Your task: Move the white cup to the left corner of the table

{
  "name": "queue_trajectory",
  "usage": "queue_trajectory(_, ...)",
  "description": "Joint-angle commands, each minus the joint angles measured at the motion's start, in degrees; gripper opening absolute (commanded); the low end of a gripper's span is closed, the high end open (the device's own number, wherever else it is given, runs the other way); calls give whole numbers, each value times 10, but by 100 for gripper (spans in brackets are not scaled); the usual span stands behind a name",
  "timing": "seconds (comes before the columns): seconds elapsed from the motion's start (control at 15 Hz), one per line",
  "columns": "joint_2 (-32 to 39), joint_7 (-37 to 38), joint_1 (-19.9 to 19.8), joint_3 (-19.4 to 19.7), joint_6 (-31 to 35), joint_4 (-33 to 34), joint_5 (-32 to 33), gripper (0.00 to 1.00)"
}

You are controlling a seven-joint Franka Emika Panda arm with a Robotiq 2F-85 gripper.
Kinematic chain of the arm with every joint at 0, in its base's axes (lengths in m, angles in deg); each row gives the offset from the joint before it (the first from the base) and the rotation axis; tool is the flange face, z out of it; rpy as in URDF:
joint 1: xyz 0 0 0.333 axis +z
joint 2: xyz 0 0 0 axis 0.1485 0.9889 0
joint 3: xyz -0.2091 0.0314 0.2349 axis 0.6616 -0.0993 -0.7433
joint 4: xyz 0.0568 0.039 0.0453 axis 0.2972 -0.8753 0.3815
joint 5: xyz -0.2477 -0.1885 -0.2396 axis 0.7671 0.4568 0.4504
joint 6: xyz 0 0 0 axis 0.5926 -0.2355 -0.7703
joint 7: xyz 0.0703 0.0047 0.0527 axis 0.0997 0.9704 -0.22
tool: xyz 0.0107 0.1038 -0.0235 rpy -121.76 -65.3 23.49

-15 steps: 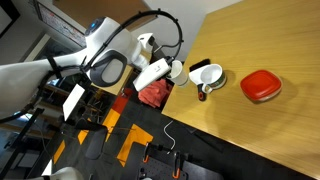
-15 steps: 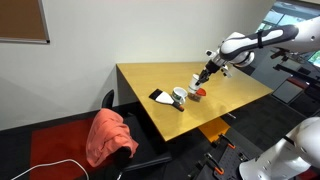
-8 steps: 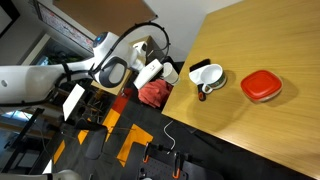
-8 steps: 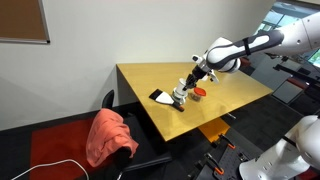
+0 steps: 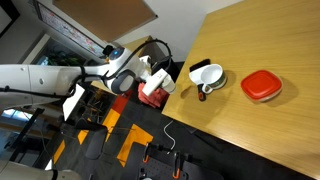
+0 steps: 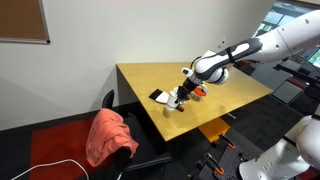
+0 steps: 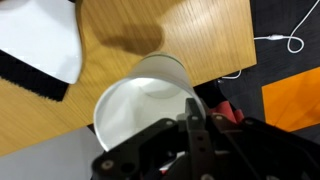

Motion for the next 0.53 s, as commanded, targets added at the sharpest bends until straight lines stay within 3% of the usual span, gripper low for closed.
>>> queue_trajectory(0.0,34,-31,-15,-25,30,6,-3,1)
queue_trajectory(0.47,89,-23,-33,-58,101,6,35,1)
